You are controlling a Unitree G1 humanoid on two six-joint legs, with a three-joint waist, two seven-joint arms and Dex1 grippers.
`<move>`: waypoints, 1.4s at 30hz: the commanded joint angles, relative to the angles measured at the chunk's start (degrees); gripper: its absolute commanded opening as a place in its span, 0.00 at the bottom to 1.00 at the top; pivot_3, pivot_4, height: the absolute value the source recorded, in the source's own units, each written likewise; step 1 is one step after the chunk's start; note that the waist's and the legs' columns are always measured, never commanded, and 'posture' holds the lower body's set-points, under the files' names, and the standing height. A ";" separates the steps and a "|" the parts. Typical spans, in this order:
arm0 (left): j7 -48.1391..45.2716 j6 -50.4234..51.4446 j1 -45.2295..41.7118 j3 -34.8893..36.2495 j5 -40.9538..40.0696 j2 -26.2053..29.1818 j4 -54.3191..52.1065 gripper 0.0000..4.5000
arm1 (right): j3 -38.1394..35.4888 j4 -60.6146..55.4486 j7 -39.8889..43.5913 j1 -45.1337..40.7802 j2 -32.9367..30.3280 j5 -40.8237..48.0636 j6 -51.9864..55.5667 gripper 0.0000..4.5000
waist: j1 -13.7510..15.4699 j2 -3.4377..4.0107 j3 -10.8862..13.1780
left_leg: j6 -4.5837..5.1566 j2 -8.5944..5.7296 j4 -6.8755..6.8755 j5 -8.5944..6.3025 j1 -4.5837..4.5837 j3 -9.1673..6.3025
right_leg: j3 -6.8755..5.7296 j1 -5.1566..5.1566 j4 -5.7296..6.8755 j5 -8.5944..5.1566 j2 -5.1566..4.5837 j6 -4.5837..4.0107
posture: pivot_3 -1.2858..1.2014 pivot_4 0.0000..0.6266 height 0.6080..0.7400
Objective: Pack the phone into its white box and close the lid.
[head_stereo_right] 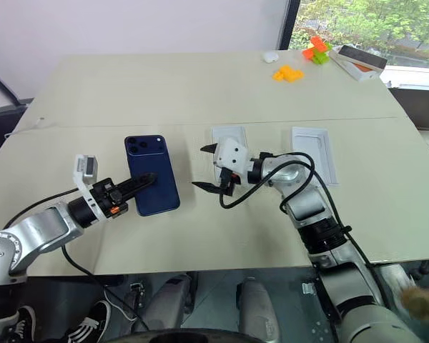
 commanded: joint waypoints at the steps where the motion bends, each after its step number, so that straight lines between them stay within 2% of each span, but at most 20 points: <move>1: -1.36 0.46 -1.31 0.55 -0.85 0.32 -0.97 0.00 | 1.05 5.03 2.07 -3.96 -2.49 -3.09 -0.62 0.99 | -0.11 0.00 0.00 | 0.01 0.00 0.07 -0.01 0.02 0.00 | -0.01 0.04 0.01 0.01 0.00 -0.02 | 0.52 0.24 1.00; 12: -1.26 0.47 -1.66 0.76 -0.89 0.27 -2.20 0.00 | 6.00 15.31 13.75 -11.41 -3.84 -6.10 1.40 0.99 | -0.03 -0.01 0.01 | 0.05 0.01 0.09 -0.02 0.00 0.00 | -0.01 0.03 -0.01 0.05 0.01 -0.07 | 0.52 0.24 1.00; 21: 0.21 -0.37 -1.17 0.10 -0.37 -0.42 -3.68 0.00 | 7.51 20.54 14.04 -14.13 -4.48 -10.72 0.35 0.99 | -0.01 -0.02 0.00 | 0.04 0.00 0.15 -0.02 0.02 0.00 | -0.01 0.07 0.01 0.06 0.02 -0.08 | 0.52 0.24 1.00; 23: 0.50 -0.55 -1.29 -0.11 -0.15 -0.67 -3.86 0.00 | 7.89 21.23 13.97 -14.11 -4.76 -11.69 -0.21 0.88 | 0.04 -0.02 0.00 | 0.04 0.00 0.15 -0.02 0.02 0.00 | -0.01 0.08 0.01 0.06 0.02 -0.08 | 0.52 0.24 1.00; 25: 0.69 -0.44 -1.34 -0.22 -0.03 -0.72 -3.90 0.00 | 8.12 22.03 13.55 -14.00 -4.92 -12.67 -1.23 0.71 | 0.05 -0.02 0.00 | 0.04 0.00 0.16 -0.01 0.02 0.00 | -0.01 0.10 0.01 0.06 0.02 -0.08 | 0.52 0.24 1.00; 26: 0.79 -0.37 -1.38 -0.26 0.01 -0.71 -3.91 0.00 | 7.99 22.35 13.23 -13.97 -4.86 -12.88 -1.51 0.71 | 0.04 -0.02 0.00 | 0.04 0.00 0.17 -0.01 0.04 0.00 | -0.01 0.11 0.01 0.06 0.02 -0.08 | 0.52 0.24 1.00; 29: 0.81 -0.25 -1.57 -0.22 0.29 -0.56 -3.79 0.00 | 8.37 22.54 13.14 -13.65 -5.32 -14.04 -2.64 0.47 | 0.03 -0.02 0.00 | 0.04 0.00 0.20 -0.01 0.07 0.00 | -0.01 0.16 0.03 0.06 0.03 -0.09 | 0.52 0.24 1.00; 32: 0.79 -0.26 -1.80 0.03 0.16 -0.42 -3.51 0.00 | 8.56 22.57 12.82 -13.16 -5.29 -14.77 -3.27 0.47 | 0.09 -0.03 -0.01 | 0.04 0.00 0.22 -0.01 0.08 0.00 | -0.01 0.17 0.05 0.07 0.03 -0.09 | 0.52 0.24 1.00; 34: 0.86 -0.28 -1.96 0.00 0.21 -0.42 -3.42 0.00 | 8.68 23.18 12.37 -13.23 -5.17 -15.27 -3.62 0.37 | 0.08 -0.03 -0.01 | 0.04 0.00 0.22 -0.01 0.09 0.00 | -0.01 0.18 0.05 0.07 0.03 -0.09 | 0.52 0.24 1.00; 37: 0.93 0.00 -2.01 -0.41 -0.23 -0.39 -3.64 0.00 | 8.56 23.65 11.29 -13.12 -4.94 -15.89 -4.34 0.13 | 0.04 -0.04 -0.02 | 0.04 0.00 0.22 -0.01 0.10 0.00 | -0.01 0.19 0.06 0.07 0.03 -0.09 | 0.52 0.24 1.00; 42: 1.27 -0.18 -2.00 -0.31 0.13 -0.49 -3.61 0.00 | 7.88 21.20 11.80 -12.33 -4.50 -14.59 -2.30 0.12 | 0.04 -0.04 -0.02 | 0.03 0.00 0.25 0.00 0.15 -0.01 | -0.01 0.24 0.09 0.08 0.03 -0.11 | 0.52 0.24 1.00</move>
